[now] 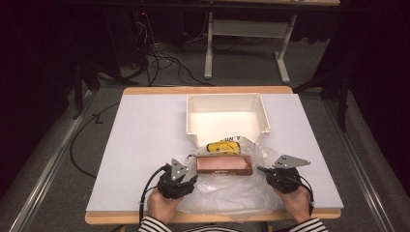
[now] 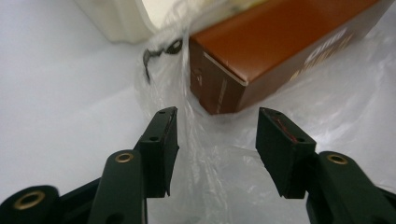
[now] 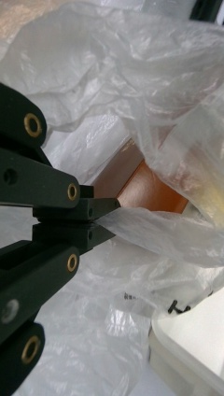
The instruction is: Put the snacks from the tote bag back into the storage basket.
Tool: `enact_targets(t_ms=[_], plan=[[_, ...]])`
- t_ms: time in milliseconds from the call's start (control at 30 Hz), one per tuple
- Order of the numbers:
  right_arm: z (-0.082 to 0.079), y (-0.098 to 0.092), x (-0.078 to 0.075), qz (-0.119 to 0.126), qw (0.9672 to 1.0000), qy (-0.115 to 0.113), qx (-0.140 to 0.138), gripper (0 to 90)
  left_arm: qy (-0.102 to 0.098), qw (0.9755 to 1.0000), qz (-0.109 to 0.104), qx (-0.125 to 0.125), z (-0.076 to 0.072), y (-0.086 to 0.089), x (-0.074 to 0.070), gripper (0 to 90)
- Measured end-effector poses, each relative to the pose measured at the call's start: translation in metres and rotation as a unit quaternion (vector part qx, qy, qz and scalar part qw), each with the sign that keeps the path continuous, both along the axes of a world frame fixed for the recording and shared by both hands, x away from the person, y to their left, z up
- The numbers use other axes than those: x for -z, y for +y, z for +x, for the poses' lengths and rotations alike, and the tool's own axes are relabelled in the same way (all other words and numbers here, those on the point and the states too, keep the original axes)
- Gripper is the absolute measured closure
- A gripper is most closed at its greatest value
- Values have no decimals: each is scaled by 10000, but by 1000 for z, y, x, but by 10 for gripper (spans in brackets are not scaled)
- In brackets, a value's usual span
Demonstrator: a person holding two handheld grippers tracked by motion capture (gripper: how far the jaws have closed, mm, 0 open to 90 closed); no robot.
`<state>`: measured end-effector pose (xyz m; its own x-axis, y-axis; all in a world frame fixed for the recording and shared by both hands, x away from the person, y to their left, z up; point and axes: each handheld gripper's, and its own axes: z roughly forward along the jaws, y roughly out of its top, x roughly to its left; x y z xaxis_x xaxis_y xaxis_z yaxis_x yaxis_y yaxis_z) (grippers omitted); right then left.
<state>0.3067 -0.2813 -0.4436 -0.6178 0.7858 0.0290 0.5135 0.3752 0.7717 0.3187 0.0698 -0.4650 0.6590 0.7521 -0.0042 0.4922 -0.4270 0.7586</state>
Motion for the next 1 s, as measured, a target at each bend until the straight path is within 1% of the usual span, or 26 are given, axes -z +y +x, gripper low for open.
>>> enact_targets(t_ms=[33, 67, 100, 133, 167, 200, 233, 300, 400, 433, 500, 600, 633, 700, 767, 833, 900, 967, 1000], plan=[[0, -1, 0, -20, 10000, -5, 12, 899, 49, 10000, 22, -17, 1, -1, 4, 501], [1, -3, 0, -36, 10000, -15, 26, 900, 49, 10000, 22, -17, 1, -1, 4, 505], [2, -5, 0, -48, 10000, -3, 66, 900, 100, 9999, 95, -68, 4, -2, 10, 512], [2, -5, 0, -48, 10000, -3, 66, 900, 100, 9999, 95, -68, 4, -2, 10, 517], [5, -10, 2, -46, 9999, 59, 155, 900, 115, 9997, 179, -114, 6, -2, 14, 521], [5, -10, 2, -46, 9999, 59, 155, 900, 115, 9997, 179, -114, 6, -2, 14, 519], [9, -15, 5, -37, 9996, 112, 258, 900, 114, 9997, 135, -142, 8, 0, 16, 521], [11, -20, 8, -60, 9993, 171, 339, 900, 89, 9997, 160, -189, 10, 1, 16, 530], [13, -23, 12, -63, 9989, 211, 425, 900, 102, 9996, 128, -209, 12, 4, 16, 539], [17, -28, 17, -72, 9981, 286, 533, 900, 78, 9997, 104, -207, 13, 5, 17, 563], [21, -32, 22, -70, 9974, 344, 622, 900, 66, 9997, 77, -204, 14, 7, 17, 584], [25, -34, 26, -95, 9969, 381, 682, 900, 36, 9998, 68, -207, 15, 8, 18, 603], [28, -37, 27, -142, 9963, 423, 730, 900, 24, 9997, 45, -224, 16, 10, 18, 617], [29, -38, 28, -154, 9962, 419, 755, 900, -4, 9996, 63, -267, 17, 11, 18, 624], [30, -40, 28, -263, 9956, 387, 809, 900, -28, 9993, 32, -360, 20, 14, 19, 645], [31, -41, 29, -237, 9954, 407, 835, 900, -28, 9993, -4, -376, 21, 15, 20, 655], [31, -41, 29, -215, 9953, 423, 842, 895, -56, 9993, 25, -374, 20, 14, 20, 658], [29, -40, 28, -188, 9956, 384, 831, 853, -102, 9993, 39, -370, 19, 14, 20, 659], [29, -40, 28, -188, 9956, 384, 831, 853, -102, 9993, 39, -370, 19, 14, 20, 659]])
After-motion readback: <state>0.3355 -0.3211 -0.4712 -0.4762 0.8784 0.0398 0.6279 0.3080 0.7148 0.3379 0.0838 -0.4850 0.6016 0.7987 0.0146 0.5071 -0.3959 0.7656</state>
